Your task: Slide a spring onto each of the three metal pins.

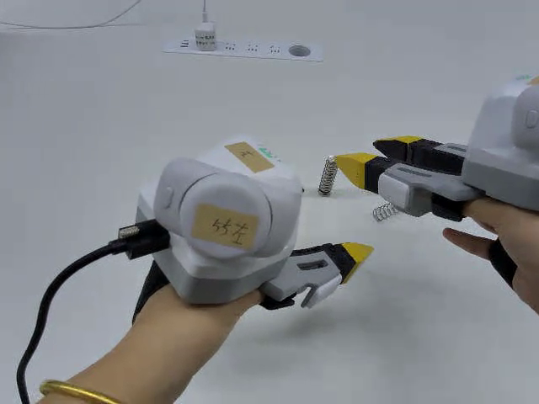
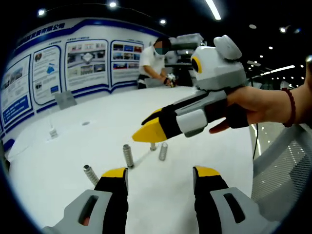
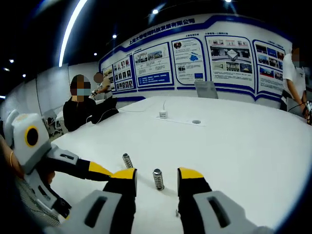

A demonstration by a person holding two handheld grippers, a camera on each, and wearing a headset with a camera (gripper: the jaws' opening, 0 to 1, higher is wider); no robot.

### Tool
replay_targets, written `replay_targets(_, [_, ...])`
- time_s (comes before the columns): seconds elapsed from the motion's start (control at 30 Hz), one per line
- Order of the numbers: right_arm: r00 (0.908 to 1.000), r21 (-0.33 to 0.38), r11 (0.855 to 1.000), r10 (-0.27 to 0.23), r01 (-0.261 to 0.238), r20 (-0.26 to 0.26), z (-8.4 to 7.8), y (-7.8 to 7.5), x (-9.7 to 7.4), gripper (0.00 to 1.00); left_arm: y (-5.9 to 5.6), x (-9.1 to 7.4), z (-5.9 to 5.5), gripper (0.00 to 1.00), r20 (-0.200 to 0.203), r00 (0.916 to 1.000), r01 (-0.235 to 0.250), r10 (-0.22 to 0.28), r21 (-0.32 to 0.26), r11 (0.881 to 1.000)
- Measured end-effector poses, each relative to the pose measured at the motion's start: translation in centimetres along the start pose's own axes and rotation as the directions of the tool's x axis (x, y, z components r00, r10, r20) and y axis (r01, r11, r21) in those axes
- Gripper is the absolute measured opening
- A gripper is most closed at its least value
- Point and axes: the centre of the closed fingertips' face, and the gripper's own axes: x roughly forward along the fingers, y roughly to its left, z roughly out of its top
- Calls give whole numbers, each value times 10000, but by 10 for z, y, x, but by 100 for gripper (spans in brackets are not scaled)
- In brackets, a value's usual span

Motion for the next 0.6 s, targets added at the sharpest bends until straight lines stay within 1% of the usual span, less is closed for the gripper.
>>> replay_targets(0.17, [9999,106,9999,-113,112,93,2,-4,-12,35,-1,13,2,52,-46,9998,209,-209,113,9997])
replay_targets(0.27, [9996,147,9996,-226,223,188,2,-9,-19,36,0,20,3,52,-69,9997,240,-239,168,9996])
replay_targets(0.33, [9992,157,9994,-297,294,254,1,-11,-23,36,1,25,2,51,-127,9996,260,-259,121,9996])
replay_targets(0.43, [9987,166,9992,-367,362,345,1,-13,-29,36,1,31,2,50,-102,9995,306,-305,62,9995])
replay_targets(0.5, [9986,155,9992,-375,369,378,0,-14,-33,37,2,35,3,49,-151,9994,322,-321,92,9994])
replay_targets(0.6, [9982,140,9992,-371,365,474,-1,-15,-40,38,0,41,4,47,-111,9990,433,-432,60,9990])
